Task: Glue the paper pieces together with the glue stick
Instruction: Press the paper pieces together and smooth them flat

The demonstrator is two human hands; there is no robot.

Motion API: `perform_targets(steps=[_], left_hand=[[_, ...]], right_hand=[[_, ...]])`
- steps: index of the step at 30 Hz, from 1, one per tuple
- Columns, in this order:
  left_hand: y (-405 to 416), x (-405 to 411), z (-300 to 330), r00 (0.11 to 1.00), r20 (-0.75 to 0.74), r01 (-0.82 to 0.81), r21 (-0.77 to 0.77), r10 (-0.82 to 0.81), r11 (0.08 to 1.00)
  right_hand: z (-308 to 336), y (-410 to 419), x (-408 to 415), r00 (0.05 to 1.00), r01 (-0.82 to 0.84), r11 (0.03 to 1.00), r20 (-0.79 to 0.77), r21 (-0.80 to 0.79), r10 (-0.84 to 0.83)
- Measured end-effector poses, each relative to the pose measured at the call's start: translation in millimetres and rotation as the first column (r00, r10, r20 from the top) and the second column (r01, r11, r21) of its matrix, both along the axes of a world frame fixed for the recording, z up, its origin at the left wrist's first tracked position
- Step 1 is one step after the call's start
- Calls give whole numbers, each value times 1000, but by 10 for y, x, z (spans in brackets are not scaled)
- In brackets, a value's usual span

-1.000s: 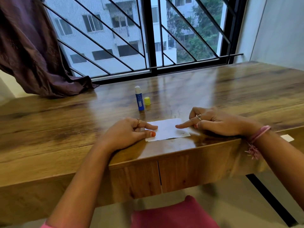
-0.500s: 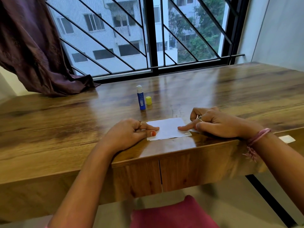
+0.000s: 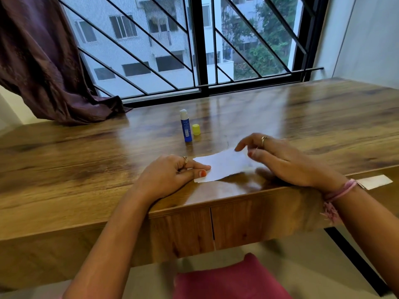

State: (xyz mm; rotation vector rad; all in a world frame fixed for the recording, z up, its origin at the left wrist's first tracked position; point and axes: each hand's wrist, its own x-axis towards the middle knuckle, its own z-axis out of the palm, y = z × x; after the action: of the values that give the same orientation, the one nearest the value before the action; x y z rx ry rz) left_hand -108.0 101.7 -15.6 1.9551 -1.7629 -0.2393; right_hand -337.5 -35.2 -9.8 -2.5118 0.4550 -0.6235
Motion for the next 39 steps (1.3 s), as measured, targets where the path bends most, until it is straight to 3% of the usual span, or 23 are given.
perform_targets(steps=[3, 16, 21, 24, 35, 39], left_hand=[[-9, 18, -25, 999, -40, -7, -17, 7, 1000], [21, -35, 14, 998, 54, -11, -31, 12, 999], [58, -75, 36, 1000, -15, 14, -91, -15, 996], [54, -65, 13, 996, -77, -62, -156, 51, 986], [-9, 9, -52, 989, -43, -145, -171, 140, 974], [-12, 10, -47, 987, -57, -159, -192, 150, 968]], right_hand=[[-17, -79, 18, 989, 93, 994, 111, 65, -100], [-65, 164, 138, 977, 64, 953, -174, -296, -120], [-70, 271, 194, 952, -8, 953, -293, -304, -85], [-64, 280, 184, 941, -28, 965, -333, -259, -62], [-64, 286, 168, 916, -65, 946, -395, -317, -69], [-35, 281, 162, 919, -57, 963, -390, -265, -53]])
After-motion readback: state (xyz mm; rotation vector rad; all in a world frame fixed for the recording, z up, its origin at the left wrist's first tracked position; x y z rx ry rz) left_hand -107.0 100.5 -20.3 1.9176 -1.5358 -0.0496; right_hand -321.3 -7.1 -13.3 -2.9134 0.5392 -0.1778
